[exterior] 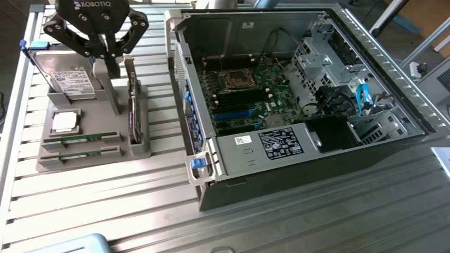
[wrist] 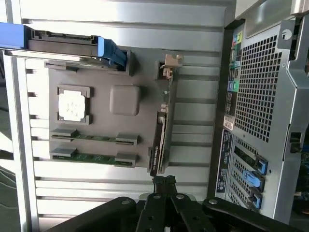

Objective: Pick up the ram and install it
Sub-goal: 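Reach for the ram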

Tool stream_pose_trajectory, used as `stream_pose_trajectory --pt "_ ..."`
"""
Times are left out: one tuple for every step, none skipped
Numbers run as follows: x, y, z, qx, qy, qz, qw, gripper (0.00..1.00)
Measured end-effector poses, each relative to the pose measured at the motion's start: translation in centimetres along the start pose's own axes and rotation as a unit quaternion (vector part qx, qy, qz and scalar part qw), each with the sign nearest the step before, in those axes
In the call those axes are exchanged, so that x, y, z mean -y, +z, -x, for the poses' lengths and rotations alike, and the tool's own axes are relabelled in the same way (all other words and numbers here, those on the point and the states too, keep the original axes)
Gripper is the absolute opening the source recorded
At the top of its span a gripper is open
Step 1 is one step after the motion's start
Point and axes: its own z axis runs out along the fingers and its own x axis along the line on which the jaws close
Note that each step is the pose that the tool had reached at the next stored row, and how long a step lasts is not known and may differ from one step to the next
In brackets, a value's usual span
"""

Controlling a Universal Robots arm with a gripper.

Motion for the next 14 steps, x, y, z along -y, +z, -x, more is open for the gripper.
stream_pose_trajectory --pt "-0.02 -0.01 -0.6 -0.0001 0.0 -0.0026 1.0 0.11" --pt "-0.05 0.0 -1.1 -0.0002 0.0 -0.005 1.0 0.11" --pt "-0.08 0.0 -1.9 -0.0003 0.0 -0.0087 1.0 0.11" --pt "-0.11 -0.01 -2.7 -0.0005 0.0 -0.0124 0.9999 0.11" --pt "-0.14 -0.01 -3.4 -0.0006 0.0 -0.0159 0.9999 0.11" --pt "-0.18 -0.01 -4.3 -0.0008 0.0 -0.0212 0.9998 0.11" --pt "-0.22 -0.02 -5.3 -0.0011 -0.001 -0.0285 0.9996 0.11" --pt "-0.24 -0.01 -6.0 -0.0013 -0.001 -0.0342 0.9994 0.11" --pt "-0.28 -0.02 -6.8 -0.0015 -0.001 -0.04 0.9992 0.11" --pt "-0.29 -0.03 -7.2 -0.0018 -0.001 -0.0456 0.999 0.11" --pt "-0.31 -0.02 -7.5 -0.0019 -0.001 -0.0508 0.9987 0.11" --pt "-0.31 -0.03 -7.5 -0.0021 -0.001 -0.0524 0.9986 0.11" --pt "-0.31 -0.02 -7.6 -0.002 -0.001 -0.053 0.9986 0.11" --pt "-0.3 -0.03 -7.6 -0.002 -0.001 -0.0528 0.9986 0.11"
